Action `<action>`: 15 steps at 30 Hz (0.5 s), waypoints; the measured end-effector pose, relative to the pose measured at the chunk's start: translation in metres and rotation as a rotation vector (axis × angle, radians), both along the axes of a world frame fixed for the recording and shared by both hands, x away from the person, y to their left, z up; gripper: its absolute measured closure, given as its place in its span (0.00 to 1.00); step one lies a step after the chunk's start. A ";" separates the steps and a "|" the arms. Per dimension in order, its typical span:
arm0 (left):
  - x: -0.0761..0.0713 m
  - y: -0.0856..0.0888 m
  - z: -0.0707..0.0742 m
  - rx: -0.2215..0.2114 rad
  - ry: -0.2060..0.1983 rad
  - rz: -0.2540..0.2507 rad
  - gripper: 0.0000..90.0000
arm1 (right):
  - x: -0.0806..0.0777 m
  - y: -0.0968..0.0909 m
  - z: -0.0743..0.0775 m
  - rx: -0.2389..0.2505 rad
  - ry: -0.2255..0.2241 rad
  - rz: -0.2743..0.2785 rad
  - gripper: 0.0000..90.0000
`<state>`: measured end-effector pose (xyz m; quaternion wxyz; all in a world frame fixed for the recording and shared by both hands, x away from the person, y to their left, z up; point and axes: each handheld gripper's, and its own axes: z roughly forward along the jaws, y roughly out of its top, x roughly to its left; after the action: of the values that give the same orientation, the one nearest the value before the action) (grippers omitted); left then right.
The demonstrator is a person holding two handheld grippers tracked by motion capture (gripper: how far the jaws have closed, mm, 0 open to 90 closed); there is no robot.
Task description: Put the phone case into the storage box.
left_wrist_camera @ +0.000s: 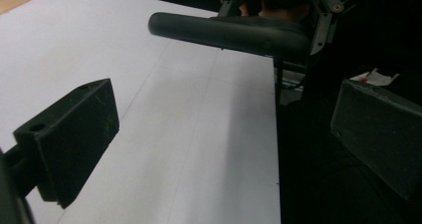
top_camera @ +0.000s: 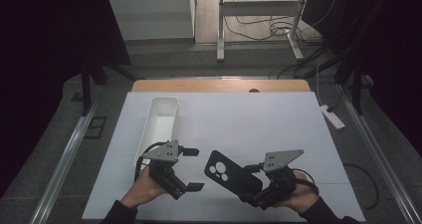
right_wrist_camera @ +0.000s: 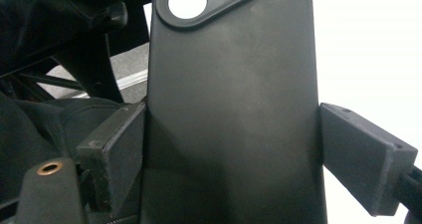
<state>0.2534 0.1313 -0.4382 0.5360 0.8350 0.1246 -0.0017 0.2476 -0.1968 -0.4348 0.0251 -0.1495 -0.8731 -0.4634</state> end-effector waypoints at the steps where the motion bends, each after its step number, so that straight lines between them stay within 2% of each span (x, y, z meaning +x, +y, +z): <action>1: 0.000 0.000 0.000 -0.002 -0.001 -0.008 0.00 | 0.000 0.001 0.000 0.002 0.002 0.007 0.17; 15: -0.001 -0.009 -0.001 -0.001 0.000 -0.099 0.00 | -0.001 0.017 -0.002 -0.008 0.015 0.089 0.17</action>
<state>0.2523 0.1221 -0.4393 0.5358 0.8397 0.0832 -0.0282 0.2462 -0.1797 -0.4367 0.0519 -0.1140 -0.8805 -0.4571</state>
